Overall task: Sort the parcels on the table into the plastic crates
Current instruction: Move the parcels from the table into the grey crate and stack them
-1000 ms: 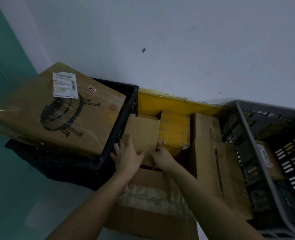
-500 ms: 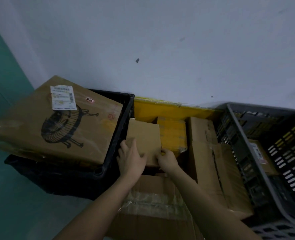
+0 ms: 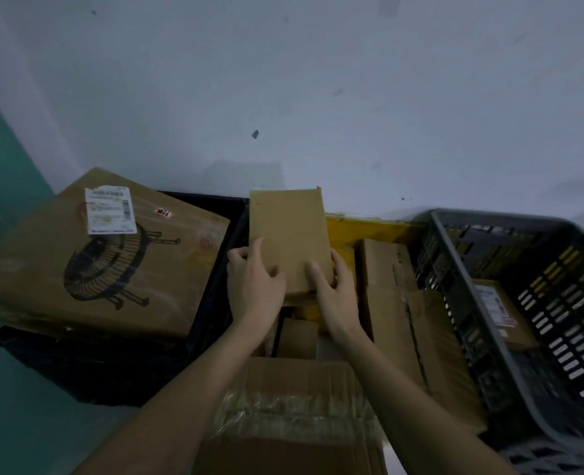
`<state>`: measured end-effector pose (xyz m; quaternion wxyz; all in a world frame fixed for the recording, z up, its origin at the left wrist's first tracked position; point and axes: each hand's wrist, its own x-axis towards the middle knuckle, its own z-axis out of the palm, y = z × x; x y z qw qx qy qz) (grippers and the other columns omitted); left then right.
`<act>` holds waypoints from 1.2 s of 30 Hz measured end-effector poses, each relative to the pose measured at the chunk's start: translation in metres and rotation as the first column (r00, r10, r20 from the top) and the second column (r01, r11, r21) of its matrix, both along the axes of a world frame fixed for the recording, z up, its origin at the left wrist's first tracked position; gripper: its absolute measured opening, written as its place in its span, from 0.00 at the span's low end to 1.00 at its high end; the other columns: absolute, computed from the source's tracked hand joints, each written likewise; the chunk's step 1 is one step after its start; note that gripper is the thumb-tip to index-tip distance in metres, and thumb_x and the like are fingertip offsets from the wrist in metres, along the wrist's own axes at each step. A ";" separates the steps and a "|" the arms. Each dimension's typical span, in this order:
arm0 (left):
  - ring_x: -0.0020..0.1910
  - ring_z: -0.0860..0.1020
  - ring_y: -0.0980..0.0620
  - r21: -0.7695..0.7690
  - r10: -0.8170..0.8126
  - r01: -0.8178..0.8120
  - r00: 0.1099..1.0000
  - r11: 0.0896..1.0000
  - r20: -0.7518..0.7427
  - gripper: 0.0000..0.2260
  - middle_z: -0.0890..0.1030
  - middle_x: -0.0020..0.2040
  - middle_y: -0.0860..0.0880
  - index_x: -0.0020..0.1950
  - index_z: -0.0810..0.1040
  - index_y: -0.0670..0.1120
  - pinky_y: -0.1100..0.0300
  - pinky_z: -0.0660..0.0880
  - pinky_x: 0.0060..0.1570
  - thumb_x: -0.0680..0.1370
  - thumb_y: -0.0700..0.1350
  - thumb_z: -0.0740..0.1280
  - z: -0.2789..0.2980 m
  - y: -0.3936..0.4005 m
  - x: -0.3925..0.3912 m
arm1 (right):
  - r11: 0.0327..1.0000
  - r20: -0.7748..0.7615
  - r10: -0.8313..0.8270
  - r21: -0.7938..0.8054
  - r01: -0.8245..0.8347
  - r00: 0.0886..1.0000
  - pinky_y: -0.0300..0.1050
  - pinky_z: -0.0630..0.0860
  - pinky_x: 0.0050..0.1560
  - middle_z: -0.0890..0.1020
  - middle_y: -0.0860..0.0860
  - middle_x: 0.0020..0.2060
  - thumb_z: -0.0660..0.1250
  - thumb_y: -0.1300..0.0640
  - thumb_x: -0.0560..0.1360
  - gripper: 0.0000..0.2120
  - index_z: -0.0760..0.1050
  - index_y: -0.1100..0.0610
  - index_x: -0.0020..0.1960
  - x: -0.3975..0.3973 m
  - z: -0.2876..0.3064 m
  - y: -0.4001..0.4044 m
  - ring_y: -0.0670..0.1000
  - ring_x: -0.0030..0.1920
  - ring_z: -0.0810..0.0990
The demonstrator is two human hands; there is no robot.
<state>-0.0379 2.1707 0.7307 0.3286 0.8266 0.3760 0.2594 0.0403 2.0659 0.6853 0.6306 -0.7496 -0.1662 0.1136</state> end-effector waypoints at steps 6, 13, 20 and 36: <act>0.73 0.64 0.44 -0.395 -0.161 0.212 0.974 0.894 0.158 0.46 0.55 0.78 0.48 0.80 0.52 0.59 0.43 0.68 0.69 0.68 0.72 0.68 0.032 -0.011 0.032 | 0.996 0.467 -0.073 -0.012 0.089 0.881 0.52 0.76 0.61 0.71 0.50 0.60 0.68 0.53 0.79 0.29 0.63 0.43 0.77 0.008 0.028 -0.010 0.51 0.61 0.71; 0.52 0.83 0.56 -0.550 -0.024 0.482 0.766 0.682 0.642 0.32 0.81 0.60 0.51 0.76 0.63 0.55 0.60 0.81 0.46 0.76 0.53 0.73 0.056 -0.029 0.064 | 0.984 0.897 -0.074 -0.004 0.176 0.436 0.61 0.75 0.56 0.78 0.59 0.59 0.72 0.67 0.74 0.21 0.79 0.55 0.66 0.018 0.047 -0.022 0.60 0.63 0.72; 0.57 0.82 0.43 -0.672 0.228 0.465 0.698 0.577 0.679 0.18 0.81 0.62 0.42 0.71 0.70 0.48 0.45 0.80 0.55 0.82 0.51 0.63 0.045 -0.035 0.081 | 0.997 0.971 0.028 -0.044 0.063 0.236 0.56 0.75 0.56 0.82 0.56 0.50 0.69 0.64 0.77 0.11 0.82 0.61 0.58 0.035 0.064 -0.048 0.55 0.52 0.79; 0.69 0.74 0.43 -0.644 0.000 0.678 0.688 0.355 0.725 0.20 0.77 0.69 0.45 0.76 0.67 0.50 0.41 0.73 0.62 0.84 0.48 0.59 0.027 -0.032 0.074 | 0.935 -0.280 0.221 0.335 -0.121 0.934 0.59 0.81 0.55 0.78 0.51 0.64 0.71 0.34 0.69 0.33 0.68 0.43 0.70 0.092 0.099 -0.102 0.54 0.63 0.78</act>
